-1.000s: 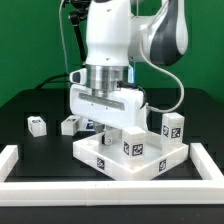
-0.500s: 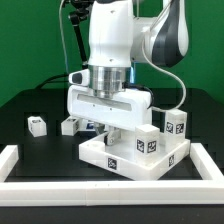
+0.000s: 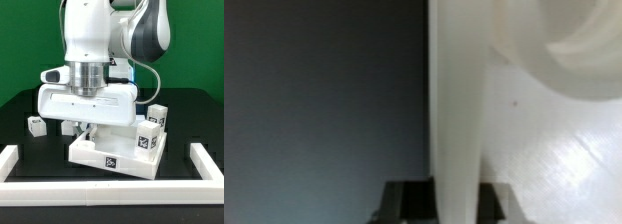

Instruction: Assemble square table

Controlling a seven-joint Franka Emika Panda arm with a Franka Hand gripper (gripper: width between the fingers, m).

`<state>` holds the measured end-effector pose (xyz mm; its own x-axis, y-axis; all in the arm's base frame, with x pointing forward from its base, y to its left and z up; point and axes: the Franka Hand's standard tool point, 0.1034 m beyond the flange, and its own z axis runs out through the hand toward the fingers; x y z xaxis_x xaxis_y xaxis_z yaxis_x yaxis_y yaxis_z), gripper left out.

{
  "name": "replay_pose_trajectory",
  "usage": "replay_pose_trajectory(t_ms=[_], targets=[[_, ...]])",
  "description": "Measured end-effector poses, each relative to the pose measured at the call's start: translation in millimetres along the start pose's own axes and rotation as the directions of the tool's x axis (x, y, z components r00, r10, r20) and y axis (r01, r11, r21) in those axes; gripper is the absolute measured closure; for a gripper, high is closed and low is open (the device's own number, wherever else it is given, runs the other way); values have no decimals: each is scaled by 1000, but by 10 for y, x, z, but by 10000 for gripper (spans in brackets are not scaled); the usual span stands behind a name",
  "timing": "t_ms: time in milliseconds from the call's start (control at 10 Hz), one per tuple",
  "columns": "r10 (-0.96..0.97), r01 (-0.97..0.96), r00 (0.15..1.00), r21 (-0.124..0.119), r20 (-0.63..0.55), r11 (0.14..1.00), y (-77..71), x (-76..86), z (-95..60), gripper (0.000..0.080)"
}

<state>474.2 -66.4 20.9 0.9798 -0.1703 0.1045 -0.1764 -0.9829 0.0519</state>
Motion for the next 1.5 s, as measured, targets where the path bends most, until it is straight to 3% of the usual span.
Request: replay_pose_trajectory(t_ms=[200,500,600,800,1000,1200,1500], targets=[[-126,126,992,-6,3,992,24,16,5,745],[-402,401,915,-33,-22,915,-75,320,-45,745],[-460,458,887,-50,-29,887,-118,325,-37,745],[-528,526,849,-55,-23,849,-92,339,-31,745],[-669,665,743,-86,-26,742,-232,520,30,744],[-808,799,588,-133,-35,586,-466,753,89,728],[-887,876,462,-148,-19,460,-446,795,54,727]])
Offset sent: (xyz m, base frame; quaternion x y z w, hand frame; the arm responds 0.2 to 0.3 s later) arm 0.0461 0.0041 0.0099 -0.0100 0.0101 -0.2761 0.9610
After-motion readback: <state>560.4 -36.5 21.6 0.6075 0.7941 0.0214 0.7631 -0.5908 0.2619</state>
